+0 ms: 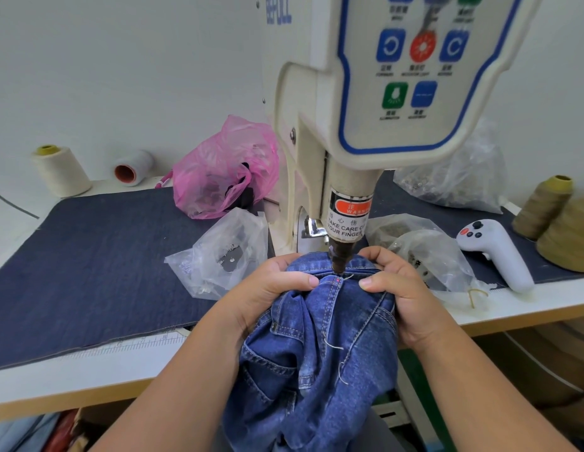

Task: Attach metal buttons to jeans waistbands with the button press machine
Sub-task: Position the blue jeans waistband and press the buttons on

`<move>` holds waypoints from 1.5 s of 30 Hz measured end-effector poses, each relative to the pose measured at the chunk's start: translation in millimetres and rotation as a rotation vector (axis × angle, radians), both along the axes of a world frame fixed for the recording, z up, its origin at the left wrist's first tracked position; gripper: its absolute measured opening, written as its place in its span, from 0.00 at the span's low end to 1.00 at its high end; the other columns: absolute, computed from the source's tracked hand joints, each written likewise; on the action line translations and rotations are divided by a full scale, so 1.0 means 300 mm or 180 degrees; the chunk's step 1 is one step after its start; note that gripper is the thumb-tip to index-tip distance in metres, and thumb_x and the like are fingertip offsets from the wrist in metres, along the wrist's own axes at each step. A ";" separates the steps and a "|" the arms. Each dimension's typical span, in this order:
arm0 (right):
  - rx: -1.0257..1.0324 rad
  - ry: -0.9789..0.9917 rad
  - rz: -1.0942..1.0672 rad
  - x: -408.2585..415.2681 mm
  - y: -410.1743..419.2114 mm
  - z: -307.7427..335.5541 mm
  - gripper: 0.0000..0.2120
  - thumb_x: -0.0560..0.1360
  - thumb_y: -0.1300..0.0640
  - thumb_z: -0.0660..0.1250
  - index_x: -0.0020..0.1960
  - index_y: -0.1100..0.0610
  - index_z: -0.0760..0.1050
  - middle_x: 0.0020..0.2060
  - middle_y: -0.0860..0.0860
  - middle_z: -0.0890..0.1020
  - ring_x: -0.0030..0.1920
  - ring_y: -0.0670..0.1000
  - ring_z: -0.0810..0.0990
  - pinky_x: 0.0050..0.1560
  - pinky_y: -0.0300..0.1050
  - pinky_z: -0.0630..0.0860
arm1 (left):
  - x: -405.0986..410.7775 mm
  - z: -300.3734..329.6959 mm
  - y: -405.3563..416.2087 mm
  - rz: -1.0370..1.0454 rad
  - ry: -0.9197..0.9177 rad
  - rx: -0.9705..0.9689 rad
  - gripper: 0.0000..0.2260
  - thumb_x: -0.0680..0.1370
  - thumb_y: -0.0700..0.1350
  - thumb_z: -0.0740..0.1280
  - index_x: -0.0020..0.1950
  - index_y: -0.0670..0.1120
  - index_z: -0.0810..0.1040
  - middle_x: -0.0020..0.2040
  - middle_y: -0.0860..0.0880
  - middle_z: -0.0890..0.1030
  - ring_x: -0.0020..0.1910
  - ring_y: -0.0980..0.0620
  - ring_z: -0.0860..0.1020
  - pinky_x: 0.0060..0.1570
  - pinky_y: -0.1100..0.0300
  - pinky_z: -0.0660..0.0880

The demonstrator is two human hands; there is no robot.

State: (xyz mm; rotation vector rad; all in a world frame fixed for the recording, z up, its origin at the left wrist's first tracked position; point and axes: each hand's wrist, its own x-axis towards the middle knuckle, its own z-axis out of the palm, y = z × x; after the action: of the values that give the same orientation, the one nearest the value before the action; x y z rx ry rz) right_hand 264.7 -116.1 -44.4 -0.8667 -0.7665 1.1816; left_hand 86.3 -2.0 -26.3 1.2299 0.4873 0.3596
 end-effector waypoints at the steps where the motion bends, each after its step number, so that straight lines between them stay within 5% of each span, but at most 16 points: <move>1: -0.0008 0.0021 -0.0003 0.000 0.000 -0.001 0.18 0.57 0.67 0.71 0.45 0.55 0.80 0.41 0.59 0.83 0.38 0.55 0.83 0.39 0.48 0.81 | 0.000 -0.001 0.000 -0.0003 0.0009 0.0006 0.25 0.62 0.45 0.75 0.58 0.43 0.82 0.54 0.39 0.84 0.52 0.43 0.83 0.49 0.54 0.80; 11: -0.0026 -0.0028 -0.0007 0.000 0.002 -0.002 0.18 0.56 0.64 0.73 0.45 0.55 0.80 0.42 0.58 0.83 0.39 0.55 0.83 0.39 0.48 0.81 | 0.001 -0.007 0.001 0.0019 0.0032 -0.0014 0.23 0.68 0.40 0.71 0.63 0.39 0.79 0.58 0.36 0.82 0.54 0.41 0.82 0.55 0.51 0.79; 18: -0.0047 -0.0064 -0.0010 0.004 0.004 -0.003 0.17 0.55 0.63 0.74 0.44 0.53 0.82 0.42 0.57 0.83 0.39 0.54 0.83 0.39 0.48 0.81 | 0.003 -0.001 0.001 0.0033 0.0020 -0.0056 0.30 0.60 0.45 0.75 0.62 0.39 0.79 0.55 0.38 0.84 0.51 0.43 0.83 0.49 0.55 0.80; 45: -0.0078 0.0027 -0.0070 -0.001 0.003 -0.001 0.17 0.60 0.69 0.69 0.46 0.56 0.79 0.41 0.58 0.83 0.38 0.55 0.83 0.38 0.47 0.81 | 0.002 -0.010 0.006 -0.0024 -0.0084 -0.0184 0.26 0.61 0.42 0.74 0.59 0.40 0.81 0.56 0.36 0.82 0.52 0.42 0.82 0.51 0.53 0.81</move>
State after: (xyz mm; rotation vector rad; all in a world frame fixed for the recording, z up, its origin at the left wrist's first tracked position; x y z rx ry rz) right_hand 264.5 -115.1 -44.6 -0.8876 -0.7352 1.1766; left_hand 86.9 -0.1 -29.3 1.1696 0.4674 0.3526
